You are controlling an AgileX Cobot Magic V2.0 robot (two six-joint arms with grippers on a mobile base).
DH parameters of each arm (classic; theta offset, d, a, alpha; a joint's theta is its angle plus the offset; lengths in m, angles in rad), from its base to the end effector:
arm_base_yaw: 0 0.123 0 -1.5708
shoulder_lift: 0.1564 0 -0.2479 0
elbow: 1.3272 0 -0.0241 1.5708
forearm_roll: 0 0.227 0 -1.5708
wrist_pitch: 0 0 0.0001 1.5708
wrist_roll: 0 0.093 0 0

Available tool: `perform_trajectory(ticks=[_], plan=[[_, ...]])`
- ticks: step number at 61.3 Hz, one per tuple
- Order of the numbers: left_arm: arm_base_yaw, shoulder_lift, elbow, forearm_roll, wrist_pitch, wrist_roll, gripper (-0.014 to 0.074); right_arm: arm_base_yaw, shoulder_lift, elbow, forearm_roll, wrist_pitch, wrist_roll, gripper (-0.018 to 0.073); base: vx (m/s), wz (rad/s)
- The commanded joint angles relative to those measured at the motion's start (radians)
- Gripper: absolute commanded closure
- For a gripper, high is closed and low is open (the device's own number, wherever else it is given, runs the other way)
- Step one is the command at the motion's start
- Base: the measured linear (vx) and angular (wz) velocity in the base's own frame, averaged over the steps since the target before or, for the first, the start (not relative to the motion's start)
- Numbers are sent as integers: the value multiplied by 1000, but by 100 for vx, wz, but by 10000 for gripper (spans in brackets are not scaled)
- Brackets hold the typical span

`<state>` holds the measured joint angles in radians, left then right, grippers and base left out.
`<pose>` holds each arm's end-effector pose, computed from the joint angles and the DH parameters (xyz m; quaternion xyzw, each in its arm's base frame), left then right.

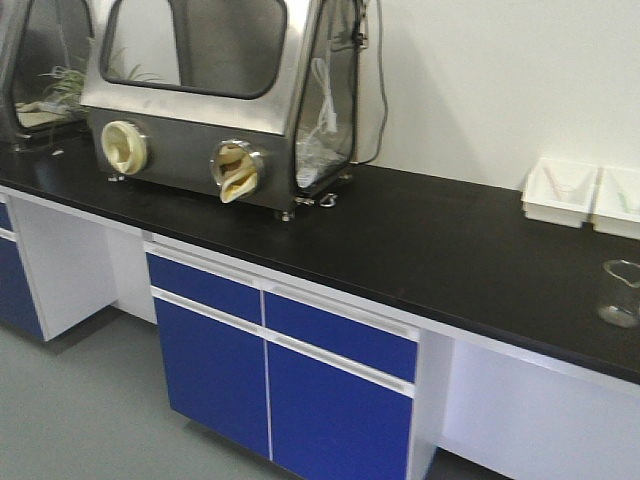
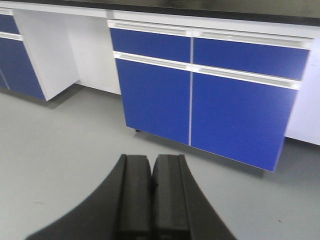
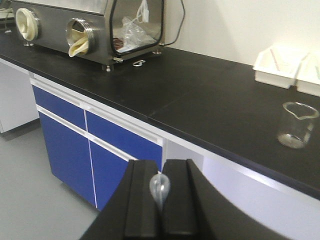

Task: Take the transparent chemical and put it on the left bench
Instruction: 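Drive the base to the bench with the three white bins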

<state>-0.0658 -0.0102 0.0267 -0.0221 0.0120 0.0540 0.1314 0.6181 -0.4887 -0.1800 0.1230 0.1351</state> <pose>0.0722 -0.0048 0.2045 0.0336 0.6852 -0.0124 0.7274 0.1414 0.0166 0.2957 -0.0595 0.7601 0.0200 0.6468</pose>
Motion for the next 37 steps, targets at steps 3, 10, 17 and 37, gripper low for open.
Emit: perform_trajectory(ticks=[3, 10, 17, 37], plan=[[-2, -19, 16, -1, -78, -8, 600, -5, -2, -31, -7, -81, -8, 564, 32, 27], [-2, -19, 16, -1, -78, -8, 600, -5, -2, -31, -7, -81, -8, 564, 36, 10], [-2, -19, 16, -1, -78, -8, 600, -5, -2, -31, -7, -81, -8, 564, 40, -11], [-2, -19, 16, -1, -78, -8, 600, -5, -2, -31, -7, -81, -8, 564, 43, -45]])
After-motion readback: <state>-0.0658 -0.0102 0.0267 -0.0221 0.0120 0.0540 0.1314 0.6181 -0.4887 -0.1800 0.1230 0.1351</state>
